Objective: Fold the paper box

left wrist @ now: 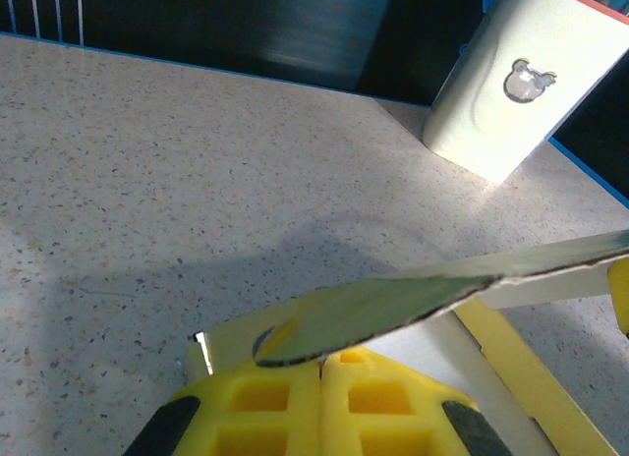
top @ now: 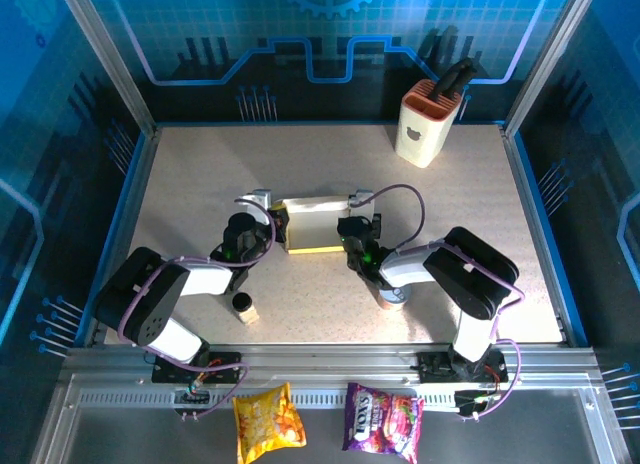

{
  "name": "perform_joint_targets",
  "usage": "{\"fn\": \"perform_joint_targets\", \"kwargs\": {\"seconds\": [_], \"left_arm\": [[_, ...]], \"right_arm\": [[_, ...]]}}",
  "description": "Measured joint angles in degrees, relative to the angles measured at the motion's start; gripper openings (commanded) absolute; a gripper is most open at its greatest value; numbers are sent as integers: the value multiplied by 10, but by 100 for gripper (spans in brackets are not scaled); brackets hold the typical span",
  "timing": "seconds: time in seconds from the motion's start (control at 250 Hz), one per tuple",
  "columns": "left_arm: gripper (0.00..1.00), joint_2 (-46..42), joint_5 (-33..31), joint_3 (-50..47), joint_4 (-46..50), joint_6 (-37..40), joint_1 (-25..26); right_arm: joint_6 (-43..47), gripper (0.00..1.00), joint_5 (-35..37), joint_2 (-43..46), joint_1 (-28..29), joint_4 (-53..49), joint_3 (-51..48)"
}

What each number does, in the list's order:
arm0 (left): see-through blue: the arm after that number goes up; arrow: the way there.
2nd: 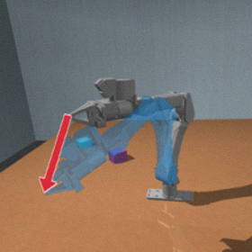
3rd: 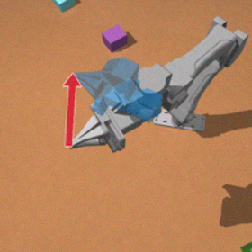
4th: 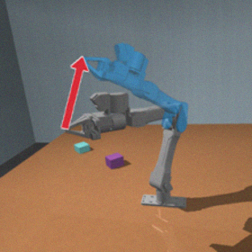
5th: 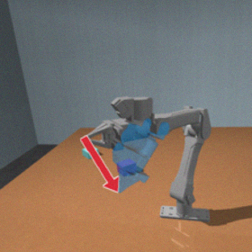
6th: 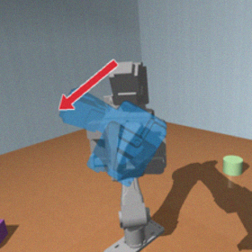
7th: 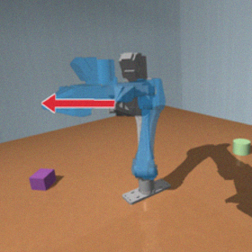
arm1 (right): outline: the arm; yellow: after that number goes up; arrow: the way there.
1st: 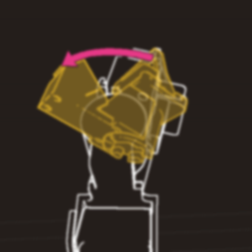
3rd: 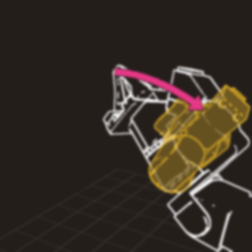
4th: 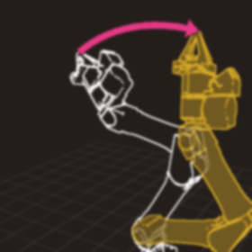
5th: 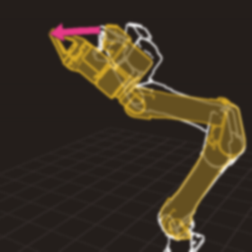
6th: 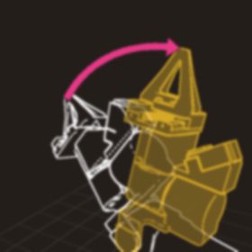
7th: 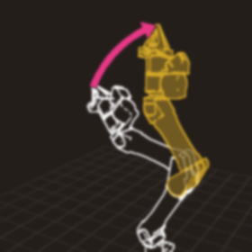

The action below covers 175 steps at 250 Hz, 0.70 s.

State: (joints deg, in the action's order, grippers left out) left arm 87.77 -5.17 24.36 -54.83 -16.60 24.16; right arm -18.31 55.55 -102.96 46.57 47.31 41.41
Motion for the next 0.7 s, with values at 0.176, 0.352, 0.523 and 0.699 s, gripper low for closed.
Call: {"fn": "perform_joint_targets", "kwargs": {"seconds": [0.176,0.352,0.523,0.699], "left_arm": [[10,0,0,-17,-12,0,8],[14,0,4,-27,-13,0,13],[25,-14,9,-46,-7,-4,17],[38,-134,-3,-85,51,-14,22]], "right_arm": [[4,0,0,0,7,22,-24],[9,0,0,-3,10,41,-38],[14,0,-1,-11,11,52,-40],[18,0,-5,-16,20,56,-40]]}}
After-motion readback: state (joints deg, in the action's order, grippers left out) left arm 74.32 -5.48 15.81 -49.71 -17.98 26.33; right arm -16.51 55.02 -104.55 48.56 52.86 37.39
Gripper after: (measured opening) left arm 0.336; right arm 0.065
